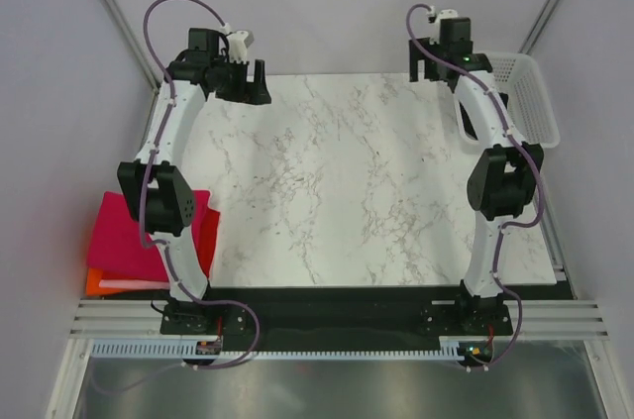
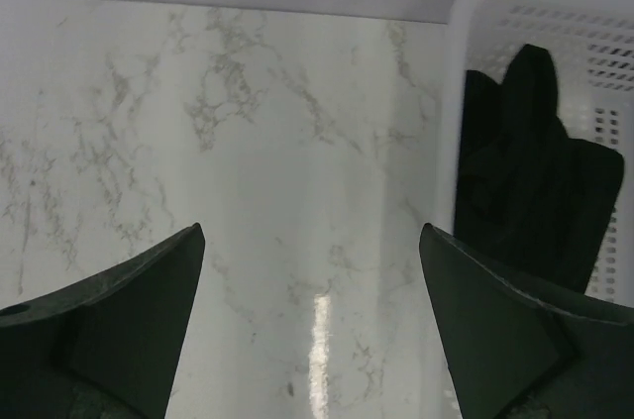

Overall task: Fold and stack the t-shirts
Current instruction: Grab the tshirt from the pile

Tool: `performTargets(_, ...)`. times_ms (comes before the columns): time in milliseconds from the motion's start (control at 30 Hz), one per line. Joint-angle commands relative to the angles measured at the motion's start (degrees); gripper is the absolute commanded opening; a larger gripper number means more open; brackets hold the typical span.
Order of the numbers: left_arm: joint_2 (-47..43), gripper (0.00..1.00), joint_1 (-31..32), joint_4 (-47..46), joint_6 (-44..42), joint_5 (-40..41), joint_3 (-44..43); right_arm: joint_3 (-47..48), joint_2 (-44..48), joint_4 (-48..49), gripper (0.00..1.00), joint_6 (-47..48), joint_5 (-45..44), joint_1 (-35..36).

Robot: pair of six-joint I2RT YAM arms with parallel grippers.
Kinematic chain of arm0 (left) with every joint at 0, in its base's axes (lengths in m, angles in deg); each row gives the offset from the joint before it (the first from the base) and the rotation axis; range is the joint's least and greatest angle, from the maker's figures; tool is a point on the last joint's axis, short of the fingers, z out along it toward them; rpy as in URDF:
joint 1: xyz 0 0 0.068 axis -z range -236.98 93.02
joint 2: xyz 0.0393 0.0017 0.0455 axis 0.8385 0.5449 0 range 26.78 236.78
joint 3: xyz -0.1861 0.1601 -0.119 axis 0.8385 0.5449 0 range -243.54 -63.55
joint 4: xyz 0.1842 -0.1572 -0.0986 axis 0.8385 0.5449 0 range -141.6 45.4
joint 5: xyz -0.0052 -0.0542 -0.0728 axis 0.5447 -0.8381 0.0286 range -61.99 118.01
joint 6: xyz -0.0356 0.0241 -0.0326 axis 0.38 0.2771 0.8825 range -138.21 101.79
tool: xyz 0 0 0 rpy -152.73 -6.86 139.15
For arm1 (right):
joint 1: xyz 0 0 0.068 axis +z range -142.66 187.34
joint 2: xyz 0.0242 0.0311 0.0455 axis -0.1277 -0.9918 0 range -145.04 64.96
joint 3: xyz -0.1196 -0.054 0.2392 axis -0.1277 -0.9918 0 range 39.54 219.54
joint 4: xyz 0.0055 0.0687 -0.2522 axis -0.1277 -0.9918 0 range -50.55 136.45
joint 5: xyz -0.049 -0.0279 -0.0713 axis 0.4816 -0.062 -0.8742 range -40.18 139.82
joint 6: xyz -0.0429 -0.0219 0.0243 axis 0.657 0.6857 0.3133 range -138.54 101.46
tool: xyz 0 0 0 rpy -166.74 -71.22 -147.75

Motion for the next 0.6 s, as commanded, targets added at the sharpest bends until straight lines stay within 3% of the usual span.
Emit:
performTargets(0, -0.36, 0.90, 2.87, 2.77, -4.08, -3.91, -0.86, 4.92, -1.17, -0.58, 0.98, -1.54, 5.94, -10.22)
performTargets(200, 0.78, 0.82, 7.44, 4.54, -12.01, 4.88, -2.26, 9.05, -5.13, -0.32, 0.88, 1.28, 9.72, -17.44)
performTargets(300, 1.31, 0.79, 9.11, 4.98, -12.89, 6.81, -1.48, 11.16, -8.29, -0.32, 0.84, -0.13, 18.75, -21.57)
performTargets(467, 1.31, 0.77, 11.31, 5.15, -15.53, 9.62, -0.15, 12.23, -14.27, 3.61, 0.70, -8.03, 41.77, -26.95)
performTargets(567, 1.39, 0.77, 11.92, 5.24, -16.23, 10.94, 0.02, 12.40, -16.90, 5.13, 0.64, -9.18, 43.92, -27.57)
